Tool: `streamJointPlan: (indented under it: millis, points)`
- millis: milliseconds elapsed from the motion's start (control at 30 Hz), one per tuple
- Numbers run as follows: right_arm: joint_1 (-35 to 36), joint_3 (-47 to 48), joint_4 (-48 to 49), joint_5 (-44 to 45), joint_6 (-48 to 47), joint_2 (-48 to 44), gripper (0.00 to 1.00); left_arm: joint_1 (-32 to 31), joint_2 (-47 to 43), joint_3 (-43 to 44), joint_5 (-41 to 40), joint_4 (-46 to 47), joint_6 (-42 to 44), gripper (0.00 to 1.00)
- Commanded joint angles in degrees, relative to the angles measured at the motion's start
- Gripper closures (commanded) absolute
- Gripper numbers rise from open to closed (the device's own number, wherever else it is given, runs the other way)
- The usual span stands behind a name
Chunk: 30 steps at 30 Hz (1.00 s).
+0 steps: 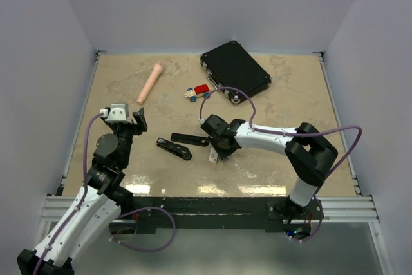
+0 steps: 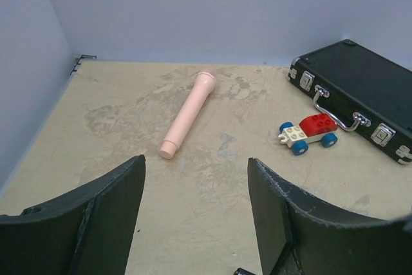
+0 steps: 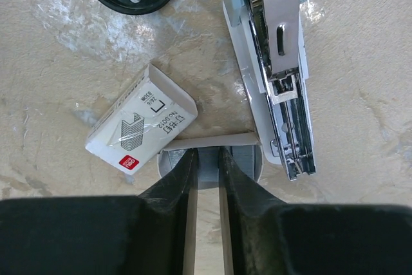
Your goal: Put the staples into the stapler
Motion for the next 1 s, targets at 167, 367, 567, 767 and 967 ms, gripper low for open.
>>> streamJointPlan:
  millis: [167, 367, 567, 767, 967]
  points:
    - [0.4, 4.7, -4.0, 1.1, -0.1, -1.9, 0.89, 0.6, -0.2, -0.2, 0.6, 3.1, -0.9, 0.31]
    - [0.3, 6.4, -5.3, -0.5, -1.9, -5.3, 0.90, 0.6, -0.2, -0.3, 0.8, 3.1, -0.9, 0.31]
    - [-1.9, 7.3, -2.3, -0.9, -8.9, -8.4, 0.91, 0.5, -0.2, -0.2, 1.0, 3.1, -0.9, 0.31]
    - [-5.7, 4.1, 5.6, -3.9, -19.8, -9.8, 0.95, 0.6, -0.3, -0.2, 1.3, 3.0, -1.0, 0.31]
    - [-9.8, 0.9, 11.8, -8.6, -26.3, -9.3, 0.96, 0.6, -0.6, -0.2, 1.5, 2.9, -1.1, 0.31]
